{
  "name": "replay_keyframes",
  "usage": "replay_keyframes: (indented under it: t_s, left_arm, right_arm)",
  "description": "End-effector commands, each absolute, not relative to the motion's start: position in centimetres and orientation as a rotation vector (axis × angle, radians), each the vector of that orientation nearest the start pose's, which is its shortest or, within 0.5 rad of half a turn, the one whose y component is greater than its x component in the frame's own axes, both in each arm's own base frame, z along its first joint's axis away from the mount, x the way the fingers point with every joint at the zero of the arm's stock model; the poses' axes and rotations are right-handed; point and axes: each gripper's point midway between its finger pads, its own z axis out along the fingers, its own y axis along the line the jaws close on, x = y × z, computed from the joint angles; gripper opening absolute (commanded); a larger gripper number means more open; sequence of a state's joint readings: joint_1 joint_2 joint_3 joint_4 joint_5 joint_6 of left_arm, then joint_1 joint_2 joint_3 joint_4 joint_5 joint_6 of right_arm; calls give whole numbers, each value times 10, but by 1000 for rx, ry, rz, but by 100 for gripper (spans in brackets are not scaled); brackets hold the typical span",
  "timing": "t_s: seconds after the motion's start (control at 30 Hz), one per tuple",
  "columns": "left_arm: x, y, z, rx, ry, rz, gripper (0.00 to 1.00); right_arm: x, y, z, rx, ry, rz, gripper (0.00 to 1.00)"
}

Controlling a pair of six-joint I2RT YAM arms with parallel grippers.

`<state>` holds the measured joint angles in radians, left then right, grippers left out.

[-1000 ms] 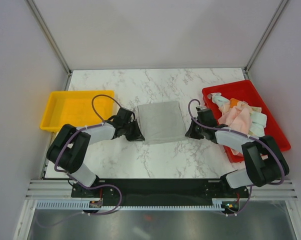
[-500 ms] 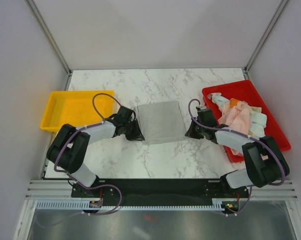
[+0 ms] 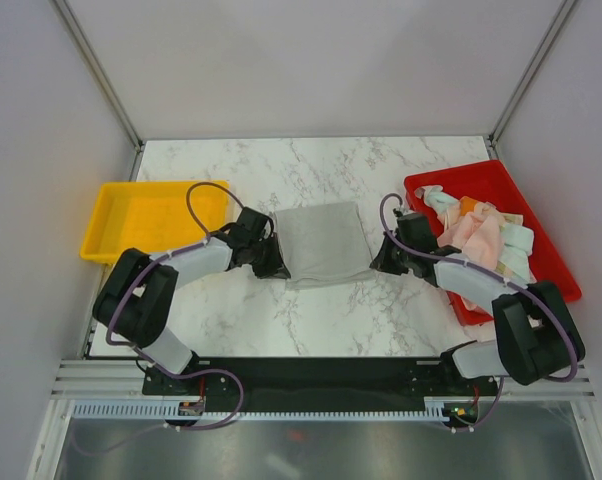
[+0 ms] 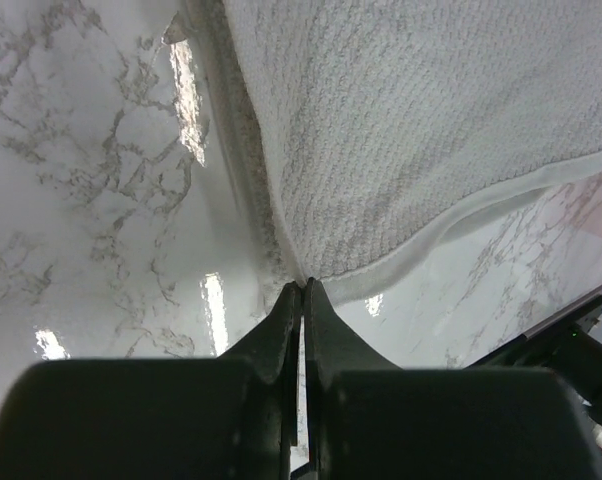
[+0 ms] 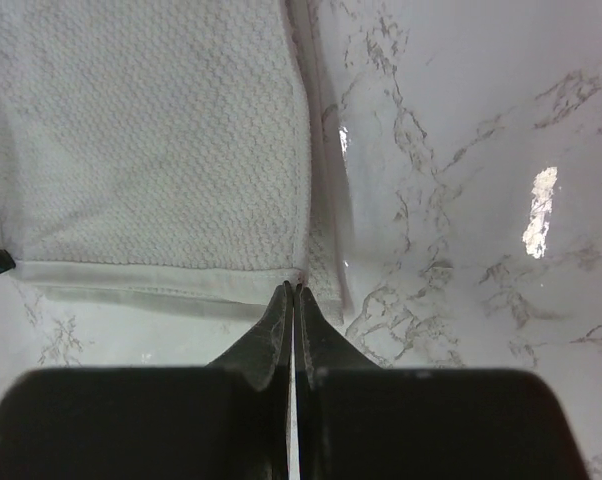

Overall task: Fold and stack the towels
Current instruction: Fold the towel

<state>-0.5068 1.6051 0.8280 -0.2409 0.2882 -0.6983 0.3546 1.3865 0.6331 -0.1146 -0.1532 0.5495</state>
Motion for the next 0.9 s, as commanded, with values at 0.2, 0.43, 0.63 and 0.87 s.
replay_keyframes:
  t_s: [0.2, 0.43, 0.63, 0.87]
  left_arm:
    - [252, -241, 63, -202, 2716, -824, 2]
    - [242, -235, 32, -212, 2750, -781, 2]
    - [234, -229, 19, -207, 2780, -750, 2]
    - [231, -232, 16, -183, 2784, -771, 2]
  right_arm:
    - [286, 149, 69, 155, 2455, 533, 0]
    - [271, 145, 39, 180, 2500, 523, 0]
    - [264, 133, 25, 183, 2519, 452, 0]
    - [263, 138, 27, 185, 2514, 491, 0]
